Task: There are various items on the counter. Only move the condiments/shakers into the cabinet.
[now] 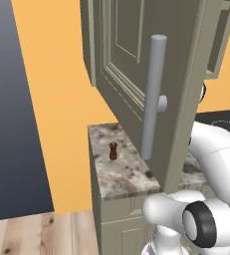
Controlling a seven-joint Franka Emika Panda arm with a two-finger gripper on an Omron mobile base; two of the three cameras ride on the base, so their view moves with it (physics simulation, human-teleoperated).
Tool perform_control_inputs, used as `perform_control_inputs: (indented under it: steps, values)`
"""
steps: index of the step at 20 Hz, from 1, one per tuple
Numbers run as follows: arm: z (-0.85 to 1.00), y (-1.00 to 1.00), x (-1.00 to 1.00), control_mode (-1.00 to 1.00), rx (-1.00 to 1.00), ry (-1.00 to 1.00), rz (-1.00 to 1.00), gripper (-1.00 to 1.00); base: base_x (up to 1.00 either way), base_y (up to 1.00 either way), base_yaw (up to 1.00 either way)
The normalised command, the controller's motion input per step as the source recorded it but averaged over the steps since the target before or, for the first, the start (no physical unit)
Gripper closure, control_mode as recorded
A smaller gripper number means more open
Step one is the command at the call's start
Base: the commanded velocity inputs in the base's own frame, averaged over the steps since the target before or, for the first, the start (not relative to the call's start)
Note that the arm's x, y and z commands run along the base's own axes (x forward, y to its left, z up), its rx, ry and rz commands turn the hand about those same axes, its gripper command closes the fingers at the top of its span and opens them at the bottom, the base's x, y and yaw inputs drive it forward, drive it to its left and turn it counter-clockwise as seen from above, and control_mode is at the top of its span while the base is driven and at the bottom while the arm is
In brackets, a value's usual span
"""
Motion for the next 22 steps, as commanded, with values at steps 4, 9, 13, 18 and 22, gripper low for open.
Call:
perform_control_inputs:
  steps: [4, 9, 13, 18, 22]
  values:
    - [-0.05, -0.03, -0.01, -1.0, 0.0, -0.01, -0.01, -1.0, 0.0, 0.0, 0.0]
    - [-0.26, -0.69, -0.17, -1.0, 0.03, -0.01, -0.03, -1.0, 0.0, 0.0, 0.0]
    - [-0.27, -1.0, -0.52, -1.0, 0.1, -0.03, 0.01, -1.0, 0.0, 0.0, 0.0]
    - [-0.16, -0.48, -0.55, -1.0, 0.01, -0.02, -0.02, -1.0, 0.0, 0.0, 0.0]
    - [-0.03, -0.15, -0.23, -1.0, 0.0, 0.0, -0.08, -1.0, 0.0, 0.0, 0.0]
